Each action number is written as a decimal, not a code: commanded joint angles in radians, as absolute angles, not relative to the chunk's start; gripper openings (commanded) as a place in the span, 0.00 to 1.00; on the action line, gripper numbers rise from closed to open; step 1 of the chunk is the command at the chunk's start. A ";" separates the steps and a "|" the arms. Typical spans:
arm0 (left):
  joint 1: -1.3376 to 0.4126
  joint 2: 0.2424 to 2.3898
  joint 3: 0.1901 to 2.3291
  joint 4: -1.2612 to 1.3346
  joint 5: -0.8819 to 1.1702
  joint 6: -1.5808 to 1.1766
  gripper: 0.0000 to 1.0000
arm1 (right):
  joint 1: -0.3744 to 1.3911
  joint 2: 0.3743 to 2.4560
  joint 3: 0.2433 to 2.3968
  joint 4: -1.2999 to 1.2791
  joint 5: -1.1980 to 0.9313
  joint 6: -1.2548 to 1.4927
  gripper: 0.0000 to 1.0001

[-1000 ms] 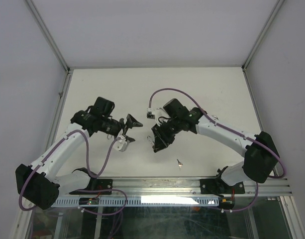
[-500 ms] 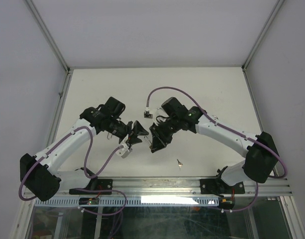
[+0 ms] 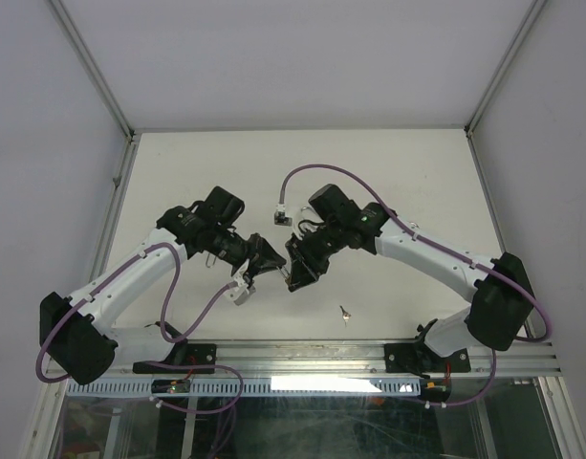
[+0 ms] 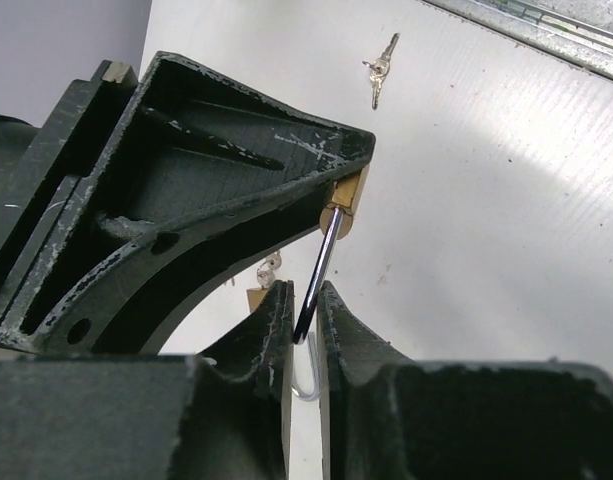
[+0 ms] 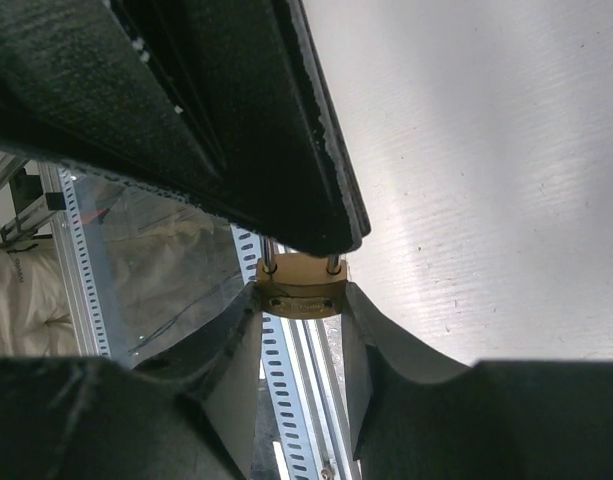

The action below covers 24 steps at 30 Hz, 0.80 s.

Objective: Unlock with the key
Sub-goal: Pick up the lock from the center of the board.

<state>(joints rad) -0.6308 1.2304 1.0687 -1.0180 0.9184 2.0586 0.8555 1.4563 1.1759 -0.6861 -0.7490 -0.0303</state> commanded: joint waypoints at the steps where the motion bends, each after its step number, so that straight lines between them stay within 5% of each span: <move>1: -0.647 1.208 1.067 -0.989 0.979 2.230 0.04 | 0.861 1.459 1.229 -0.653 -0.782 -0.060 0.00; 7: -0.649 1.201 1.073 -0.989 0.959 2.194 0.00 | 0.861 1.463 1.227 -0.648 -0.771 -0.059 0.02; 10: -0.659 1.193 1.103 -0.991 0.879 2.016 0.00 | 0.842 1.457 1.224 -0.681 -0.737 -0.060 0.36; 14: -0.666 1.164 1.106 -0.997 0.702 1.741 0.00 | 0.775 1.376 1.139 -0.653 -0.653 -0.020 0.63; 24: -0.728 1.378 1.251 -1.202 0.217 1.005 0.00 | 0.697 1.134 1.032 -0.534 -0.352 0.071 0.71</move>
<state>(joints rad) -0.7029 1.2400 1.1370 -1.1275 0.4835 1.4319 0.6964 1.1965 1.0317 -0.6197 -0.5053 0.0269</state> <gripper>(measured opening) 0.030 0.712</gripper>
